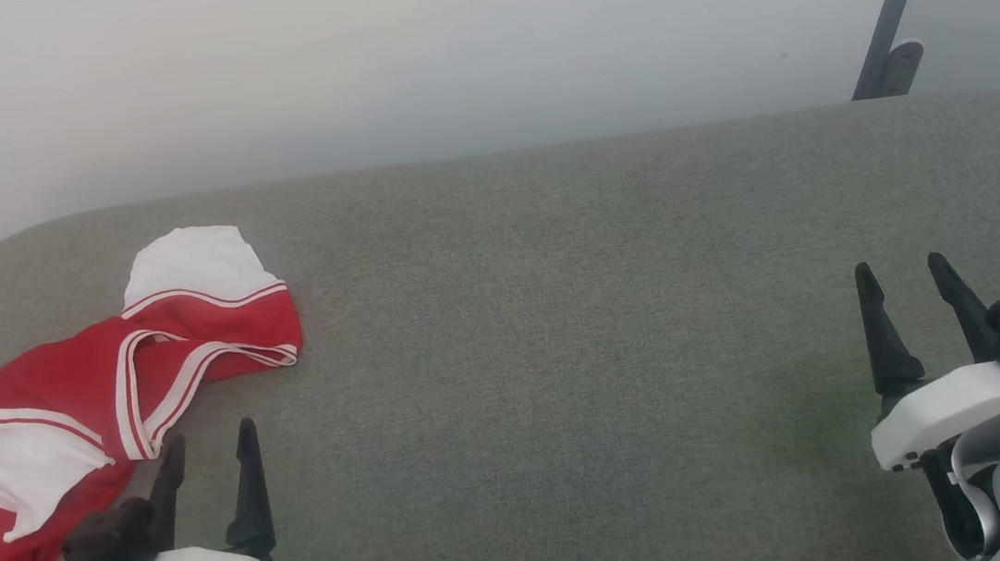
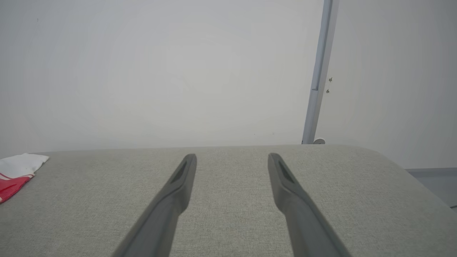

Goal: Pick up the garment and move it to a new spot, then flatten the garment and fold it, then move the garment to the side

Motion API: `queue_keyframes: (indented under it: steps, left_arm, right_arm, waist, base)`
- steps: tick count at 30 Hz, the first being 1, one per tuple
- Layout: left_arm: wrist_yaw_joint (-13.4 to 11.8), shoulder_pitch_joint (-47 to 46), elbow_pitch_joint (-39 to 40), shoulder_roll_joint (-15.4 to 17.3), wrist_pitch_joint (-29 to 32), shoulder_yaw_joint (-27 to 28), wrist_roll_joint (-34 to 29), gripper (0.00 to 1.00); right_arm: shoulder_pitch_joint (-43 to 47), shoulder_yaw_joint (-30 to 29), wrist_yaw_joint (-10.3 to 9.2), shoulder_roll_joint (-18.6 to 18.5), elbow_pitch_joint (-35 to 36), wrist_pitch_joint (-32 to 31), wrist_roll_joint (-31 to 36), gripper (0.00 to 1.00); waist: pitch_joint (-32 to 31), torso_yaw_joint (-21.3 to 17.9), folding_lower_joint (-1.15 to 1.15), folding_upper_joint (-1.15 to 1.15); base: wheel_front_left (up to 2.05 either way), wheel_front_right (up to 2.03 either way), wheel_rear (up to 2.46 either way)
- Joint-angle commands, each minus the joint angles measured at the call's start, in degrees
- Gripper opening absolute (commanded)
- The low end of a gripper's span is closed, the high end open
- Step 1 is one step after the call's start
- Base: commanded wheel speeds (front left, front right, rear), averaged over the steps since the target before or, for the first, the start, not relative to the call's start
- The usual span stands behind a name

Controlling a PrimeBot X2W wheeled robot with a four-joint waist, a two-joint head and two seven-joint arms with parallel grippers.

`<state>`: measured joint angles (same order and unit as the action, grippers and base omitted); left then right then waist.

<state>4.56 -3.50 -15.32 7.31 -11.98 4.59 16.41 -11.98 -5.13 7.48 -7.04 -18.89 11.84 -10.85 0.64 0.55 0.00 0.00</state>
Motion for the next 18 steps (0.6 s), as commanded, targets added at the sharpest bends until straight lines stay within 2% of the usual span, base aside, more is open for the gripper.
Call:
queue_keyframes:
  steps: [1, 18]
  left_arm:
    - [0.4, -0.1, -0.2, 0.2, -0.6, 0.5, -1.9, 1.0]
    - [2.2, -0.4, -2.2, -0.5, -2.4, 1.8, -8.6, 1.0]
  right_arm:
    - [-0.7, -0.2, 0.02, 0.2, 0.2, 0.7, 1.6, 1.0]
    - [-0.3, -1.1, 0.02, 0.5, 0.7, 2.6, 8.1, 1.0]
  waist:
    - [0.0, 0.0, 0.0, 0.0]
    - [0.0, 0.1, 0.0, 0.0]
  base:
    - [0.0, 0.0, 0.0]
    - [0.0, 0.0, 0.0]
